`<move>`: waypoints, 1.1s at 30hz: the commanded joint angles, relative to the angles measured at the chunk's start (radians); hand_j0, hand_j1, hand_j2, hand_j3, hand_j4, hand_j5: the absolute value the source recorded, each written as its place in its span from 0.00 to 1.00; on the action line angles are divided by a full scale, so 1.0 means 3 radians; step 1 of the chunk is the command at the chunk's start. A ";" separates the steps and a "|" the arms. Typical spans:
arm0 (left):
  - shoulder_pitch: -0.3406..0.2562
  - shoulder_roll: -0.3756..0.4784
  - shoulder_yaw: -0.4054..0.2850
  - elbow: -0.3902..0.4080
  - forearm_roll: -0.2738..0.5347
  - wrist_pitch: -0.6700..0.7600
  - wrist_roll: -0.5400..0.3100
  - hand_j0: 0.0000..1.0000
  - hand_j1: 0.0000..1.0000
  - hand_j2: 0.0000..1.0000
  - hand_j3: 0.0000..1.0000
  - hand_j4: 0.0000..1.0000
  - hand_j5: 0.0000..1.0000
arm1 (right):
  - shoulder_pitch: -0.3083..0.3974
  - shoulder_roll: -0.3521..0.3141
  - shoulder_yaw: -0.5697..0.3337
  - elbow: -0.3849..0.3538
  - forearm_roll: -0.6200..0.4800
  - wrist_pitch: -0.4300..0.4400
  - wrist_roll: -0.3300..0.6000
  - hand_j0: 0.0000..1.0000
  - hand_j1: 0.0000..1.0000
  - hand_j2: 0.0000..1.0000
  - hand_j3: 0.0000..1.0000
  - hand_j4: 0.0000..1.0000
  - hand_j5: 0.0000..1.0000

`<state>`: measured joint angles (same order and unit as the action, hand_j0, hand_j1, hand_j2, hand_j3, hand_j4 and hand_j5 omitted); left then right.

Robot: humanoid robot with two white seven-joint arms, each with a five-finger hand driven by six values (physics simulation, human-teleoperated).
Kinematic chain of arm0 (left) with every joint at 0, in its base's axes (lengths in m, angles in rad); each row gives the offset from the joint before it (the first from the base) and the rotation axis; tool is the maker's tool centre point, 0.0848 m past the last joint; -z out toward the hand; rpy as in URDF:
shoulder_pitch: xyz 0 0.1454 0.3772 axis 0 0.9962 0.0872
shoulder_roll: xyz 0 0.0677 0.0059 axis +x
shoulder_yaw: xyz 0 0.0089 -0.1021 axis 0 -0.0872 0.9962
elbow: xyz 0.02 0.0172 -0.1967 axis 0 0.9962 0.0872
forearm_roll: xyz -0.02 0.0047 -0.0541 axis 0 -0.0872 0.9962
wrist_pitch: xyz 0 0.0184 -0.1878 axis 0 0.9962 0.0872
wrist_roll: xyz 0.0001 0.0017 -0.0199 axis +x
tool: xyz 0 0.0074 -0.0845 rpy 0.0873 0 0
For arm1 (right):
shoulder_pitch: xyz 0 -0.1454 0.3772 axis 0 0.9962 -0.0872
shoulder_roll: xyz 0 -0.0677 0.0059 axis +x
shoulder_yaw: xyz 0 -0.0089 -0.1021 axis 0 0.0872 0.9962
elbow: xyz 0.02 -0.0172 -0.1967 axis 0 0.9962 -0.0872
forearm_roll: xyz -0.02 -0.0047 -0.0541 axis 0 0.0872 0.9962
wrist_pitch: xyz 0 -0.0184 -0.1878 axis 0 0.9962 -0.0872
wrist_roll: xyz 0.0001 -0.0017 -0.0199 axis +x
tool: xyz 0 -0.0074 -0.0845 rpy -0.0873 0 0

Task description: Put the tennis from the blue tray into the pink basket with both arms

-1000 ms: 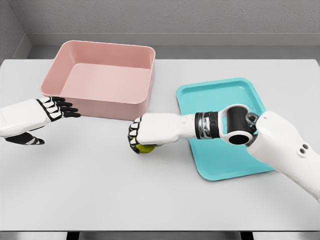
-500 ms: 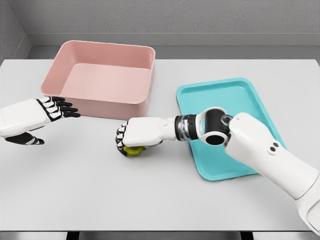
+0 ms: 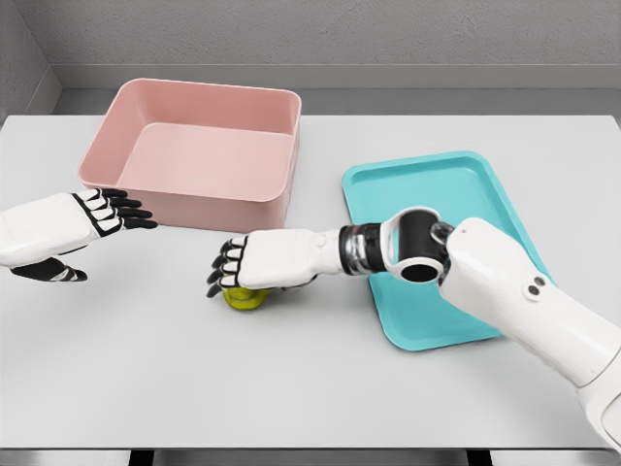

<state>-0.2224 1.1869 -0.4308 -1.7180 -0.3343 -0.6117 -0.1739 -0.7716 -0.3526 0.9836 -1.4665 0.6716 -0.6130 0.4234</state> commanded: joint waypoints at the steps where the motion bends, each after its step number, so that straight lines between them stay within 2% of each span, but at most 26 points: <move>1: 0.0000 0.0007 -0.0001 0.0005 0.0020 0.0003 0.0002 1.00 1.00 1.00 1.00 1.00 1.00 | 0.0000 -0.0231 -0.0144 -0.0332 -0.0004 0.0007 0.0000 1.00 1.00 1.00 1.00 1.00 1.00; 5: -0.0005 -0.0009 -0.0001 0.0005 -0.0016 0.0003 -0.0003 1.00 1.00 1.00 1.00 1.00 1.00 | 0.0031 -0.0722 -0.0553 -0.0946 -0.0050 0.0007 0.0118 1.00 1.00 1.00 1.00 1.00 1.00; 7: -0.0005 -0.0091 -0.0006 0.0005 -0.0159 0.0003 -0.0003 1.00 1.00 1.00 1.00 1.00 1.00 | 0.0072 -0.0753 -0.0788 -0.0997 -0.0086 0.0007 0.0087 1.00 1.00 1.00 1.00 1.00 1.00; 10: -0.0005 -0.0290 -0.0006 0.0005 -0.0420 0.0003 -0.0003 1.00 1.00 1.00 1.00 1.00 1.00 | 0.0240 -0.0860 -0.1340 -0.0997 -0.0188 0.0007 0.0066 1.00 1.00 1.00 1.00 1.00 1.00; 13: -0.0010 -0.0392 -0.0021 0.0000 -0.0486 0.0003 -0.0039 1.00 1.00 1.00 1.00 1.00 1.00 | 0.0496 -0.1177 -0.1990 -0.0997 -0.0664 0.0007 0.0066 1.00 1.00 1.00 1.00 1.00 1.00; 14: -0.0015 -0.0403 -0.0026 -0.0041 -0.0486 0.0003 -0.0060 1.00 1.00 1.00 1.00 1.00 1.00 | 0.0659 -0.1320 -0.2271 -0.0997 -0.0878 0.0007 0.0066 1.00 1.00 1.00 1.00 1.00 1.00; 15: -0.0015 -0.0403 -0.0031 -0.0072 -0.0486 0.0003 -0.0065 1.00 1.00 1.00 1.00 1.00 1.00 | 0.0813 -0.1351 -0.2481 -0.0997 -0.0960 0.0007 0.0066 1.00 1.00 1.00 1.00 1.00 1.00; 18: -0.0020 -0.0408 -0.0047 -0.0154 -0.0486 0.0003 -0.0065 1.00 1.00 1.00 1.00 1.00 1.00 | 0.1538 -0.1300 -0.3232 -0.0997 -0.1042 0.0007 0.0066 1.00 1.00 1.00 1.00 1.00 1.00; 20: -0.0020 -0.0408 -0.0052 -0.0225 -0.0486 0.0003 -0.0065 1.00 1.00 1.00 1.00 1.00 1.00 | 0.1764 -0.1264 -0.3350 -0.0976 -0.1124 0.0007 0.0061 1.00 1.00 1.00 1.00 1.00 1.00; 22: -0.0026 -0.0413 -0.0052 -0.0261 -0.0486 0.0003 -0.0065 1.00 1.00 1.00 1.00 1.00 1.00 | 0.1979 -0.1136 -0.3488 -0.0977 -0.1160 0.0007 0.0072 1.00 1.00 1.00 1.00 1.00 1.00; 26: -0.0056 -0.0541 -0.0123 -0.0261 -0.0491 0.0003 -0.0147 1.00 1.00 1.00 1.00 1.00 1.00 | 0.2101 -0.0957 -0.3534 -0.0895 -0.1139 0.0007 0.0097 1.00 1.00 1.00 1.00 1.00 1.00; 30: -0.0097 -0.0622 -0.0139 -0.0256 -0.0502 0.0003 -0.0172 1.00 1.00 1.00 1.00 1.00 1.00 | 0.2178 -0.0916 -0.3529 -0.0849 -0.1160 0.0007 0.0102 1.00 1.00 1.00 1.00 1.00 1.00; 33: -0.0302 -0.0704 -0.0410 -0.0251 -0.0558 0.0003 -0.0228 1.00 1.00 1.00 1.00 1.00 1.00 | 0.2194 -0.0916 -0.3529 -0.0803 -0.1165 0.0007 0.0102 1.00 1.00 1.00 1.00 1.00 1.00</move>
<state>-0.3237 0.9885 -0.5147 -1.7937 -0.4986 -0.6117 -0.2339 -0.1135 -0.6308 -0.0728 -1.7158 0.3315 -0.6133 0.4542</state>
